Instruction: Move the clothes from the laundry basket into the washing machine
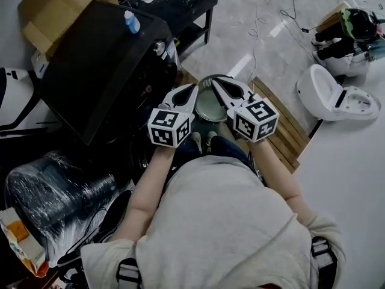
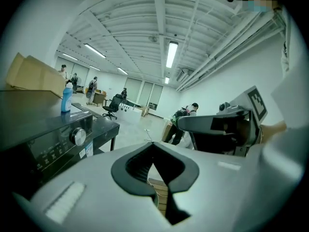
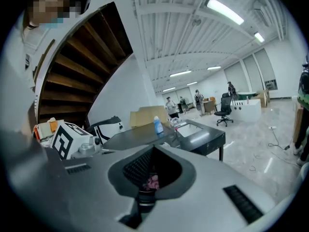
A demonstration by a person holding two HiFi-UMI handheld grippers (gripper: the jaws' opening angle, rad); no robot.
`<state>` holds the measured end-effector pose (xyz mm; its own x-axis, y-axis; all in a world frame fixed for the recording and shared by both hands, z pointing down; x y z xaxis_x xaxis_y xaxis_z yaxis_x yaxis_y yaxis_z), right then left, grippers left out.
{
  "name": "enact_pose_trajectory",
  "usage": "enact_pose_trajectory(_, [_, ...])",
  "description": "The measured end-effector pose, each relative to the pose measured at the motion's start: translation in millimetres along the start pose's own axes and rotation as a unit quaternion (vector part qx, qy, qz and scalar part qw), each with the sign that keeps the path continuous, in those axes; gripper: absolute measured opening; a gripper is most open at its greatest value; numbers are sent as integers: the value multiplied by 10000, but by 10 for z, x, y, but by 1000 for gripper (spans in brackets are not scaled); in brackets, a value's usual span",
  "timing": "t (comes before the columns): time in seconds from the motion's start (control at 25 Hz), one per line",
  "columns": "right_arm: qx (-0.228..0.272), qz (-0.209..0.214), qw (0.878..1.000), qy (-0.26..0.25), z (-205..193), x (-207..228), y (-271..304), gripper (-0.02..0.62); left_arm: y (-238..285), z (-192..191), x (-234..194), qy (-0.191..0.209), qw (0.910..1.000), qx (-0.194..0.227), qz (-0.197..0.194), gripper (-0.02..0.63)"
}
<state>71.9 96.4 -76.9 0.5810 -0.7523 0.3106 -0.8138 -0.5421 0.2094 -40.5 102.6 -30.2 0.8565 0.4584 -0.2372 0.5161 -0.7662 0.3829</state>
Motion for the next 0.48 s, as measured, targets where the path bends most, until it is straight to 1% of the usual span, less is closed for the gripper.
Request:
enact_pose_trajectory(0.08, [99,90,9999,-61,26,-47,-24,9,-7,-1,48,30,10000,-4,-51,9])
enact_pose_trajectory(0.16, [86,134,9998,-134,15,-93,-20,9,-25,-11,63,72,10000,-13,-51,9])
enact_pose_trajectory(0.36, [9,84,9997,-215,-49,-171,-76,9,-91,-63,99,-180,9998,17,20,9])
enact_pose_trajectory(0.48, [-5,43,9997,-228,-71,-169,-91,9,-99,-76,127,-160,9999,49,39,9])
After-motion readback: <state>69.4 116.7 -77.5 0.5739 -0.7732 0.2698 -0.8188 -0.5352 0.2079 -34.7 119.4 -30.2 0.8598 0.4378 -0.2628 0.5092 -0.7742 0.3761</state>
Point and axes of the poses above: the fingertips, and each gripper's own axes: y forward along the fingers, x to its right, z out of its top, the point moved 5 cm from there along -y, backward along the fingers, and after that the axes turned 8 degrees about z, right-handed, at the moved point
